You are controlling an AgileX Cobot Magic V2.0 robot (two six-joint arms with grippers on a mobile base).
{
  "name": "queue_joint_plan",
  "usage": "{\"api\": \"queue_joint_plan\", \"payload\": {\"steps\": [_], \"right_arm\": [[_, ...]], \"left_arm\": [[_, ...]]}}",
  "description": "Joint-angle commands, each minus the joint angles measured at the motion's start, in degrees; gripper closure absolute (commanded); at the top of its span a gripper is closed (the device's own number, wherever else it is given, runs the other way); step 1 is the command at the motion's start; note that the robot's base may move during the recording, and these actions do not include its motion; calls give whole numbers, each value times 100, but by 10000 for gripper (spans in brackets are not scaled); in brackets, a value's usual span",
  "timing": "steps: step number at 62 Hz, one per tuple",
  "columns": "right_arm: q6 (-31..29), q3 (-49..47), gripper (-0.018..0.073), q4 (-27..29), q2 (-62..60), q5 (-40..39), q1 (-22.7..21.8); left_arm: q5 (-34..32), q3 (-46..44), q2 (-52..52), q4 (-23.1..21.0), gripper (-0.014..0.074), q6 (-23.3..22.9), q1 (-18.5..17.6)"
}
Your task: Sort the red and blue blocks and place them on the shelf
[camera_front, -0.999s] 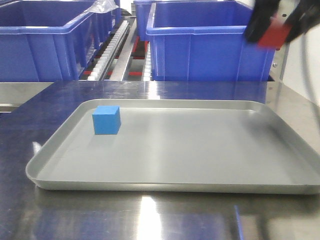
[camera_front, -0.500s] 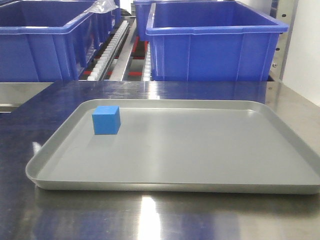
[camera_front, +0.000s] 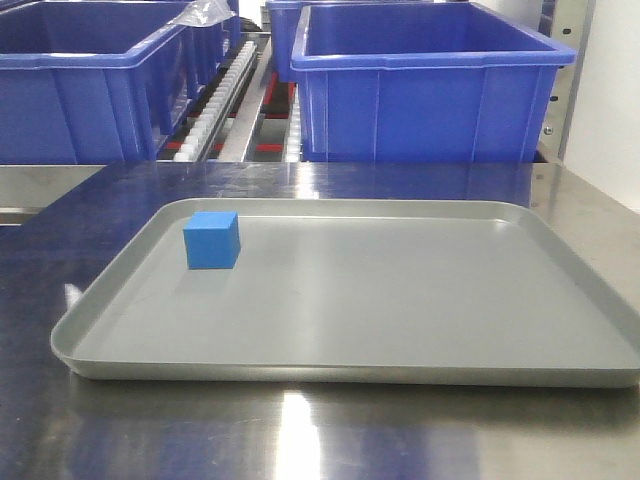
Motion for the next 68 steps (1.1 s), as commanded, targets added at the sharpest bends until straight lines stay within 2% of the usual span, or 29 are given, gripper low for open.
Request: {"api": "queue_joint_plan", "payload": {"steps": [1, 68], "right_arm": [[-32, -54, 493, -87, -59, -581, -30], [-32, -41, 493, -87, -57, -576, -30]], "left_arm": [[-510, 144, -75, -45, 457, -18, -2], [-510, 144, -75, -45, 457, -18, -2]]}}
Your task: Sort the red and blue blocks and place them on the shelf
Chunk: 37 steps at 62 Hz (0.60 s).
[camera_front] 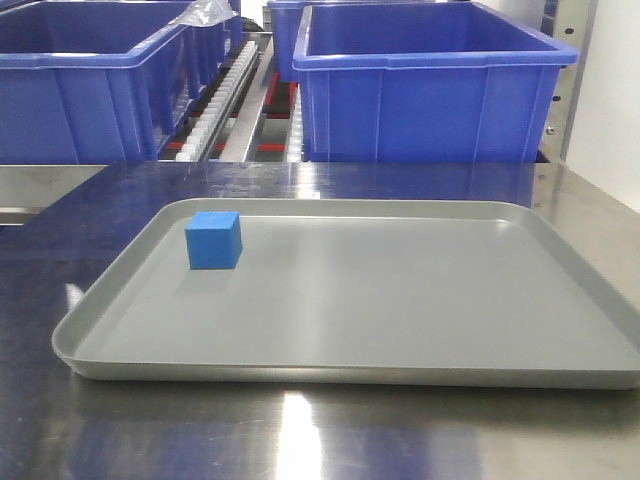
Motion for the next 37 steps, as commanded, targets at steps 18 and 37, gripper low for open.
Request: {"api": "queue_joint_plan", "payload": {"steps": [18, 37], "right_arm": [[-32, -165, 493, -87, 1, -535, -30], [-32, -165, 493, -87, 1, -535, -30]], "left_arm": [[-397, 119, -75, 135, 457, 33, -2], [1545, -1808, 1103, 166, 457, -138, -2]]}}
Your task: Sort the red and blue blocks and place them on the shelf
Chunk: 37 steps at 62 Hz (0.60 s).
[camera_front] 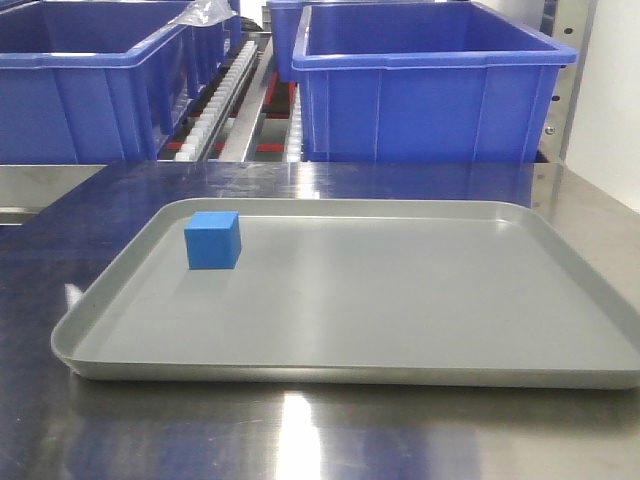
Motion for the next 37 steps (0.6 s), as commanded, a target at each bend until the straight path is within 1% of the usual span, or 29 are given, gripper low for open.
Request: {"api": "queue_joint_plan", "payload": {"steps": [1, 10, 17, 27, 34, 37], "right_arm": [[-32, -165, 493, -87, 1, -523, -30], [-32, -165, 493, -87, 1, -523, -30], [-32, -165, 493, -87, 1, -523, -30], [-32, -165, 493, -87, 1, -523, -30], [-32, -165, 493, -87, 1, -523, -30], [-32, -165, 493, -87, 1, -523, -30]], "left_arm": [[120, -1005, 708, -20, 457, -76, -2], [1118, -2593, 2090, 58, 457, -76, -2], [1578, -3221, 2811, 78, 457, -76, -2], [1921, -3529, 3327, 78, 457, -76, -2], [2354, -3541, 3404, -9, 457, -76, -2], [2366, -3541, 3407, -55, 457, -76, -2]]}}
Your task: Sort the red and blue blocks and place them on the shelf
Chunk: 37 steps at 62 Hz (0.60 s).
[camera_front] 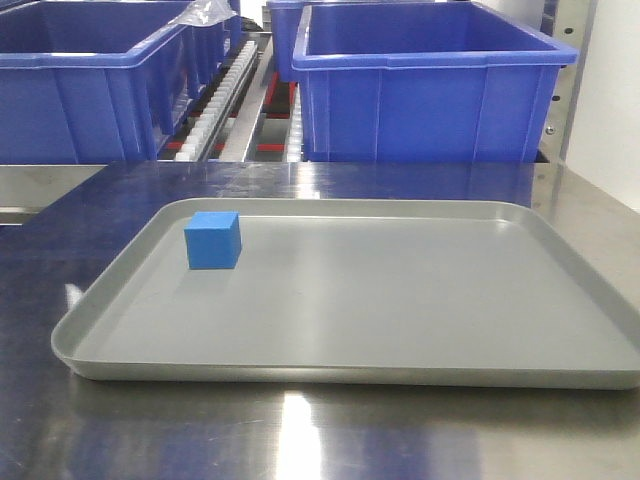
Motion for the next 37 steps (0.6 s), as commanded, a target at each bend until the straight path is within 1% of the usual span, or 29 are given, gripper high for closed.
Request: {"api": "queue_joint_plan", "payload": {"steps": [1, 6, 12, 31, 37], "right_arm": [[-42, -165, 493, -87, 1, -513, -30], [-42, -165, 493, -87, 1, -513, -30], [-42, -165, 493, -87, 1, -513, -30], [-42, -165, 493, -87, 1, -513, -30], [-42, -165, 493, -87, 1, -513, -30]], "left_arm": [[-211, -217, 34, -75, 457, -56, -2], [-323, -217, 44, -71, 457, -56, -2], [-333, -217, 44, -322, 457, -95, -2], [-276, -217, 56, -287, 457, -95, -2], [-407, -179, 56, -249, 457, -95, -2]]}}
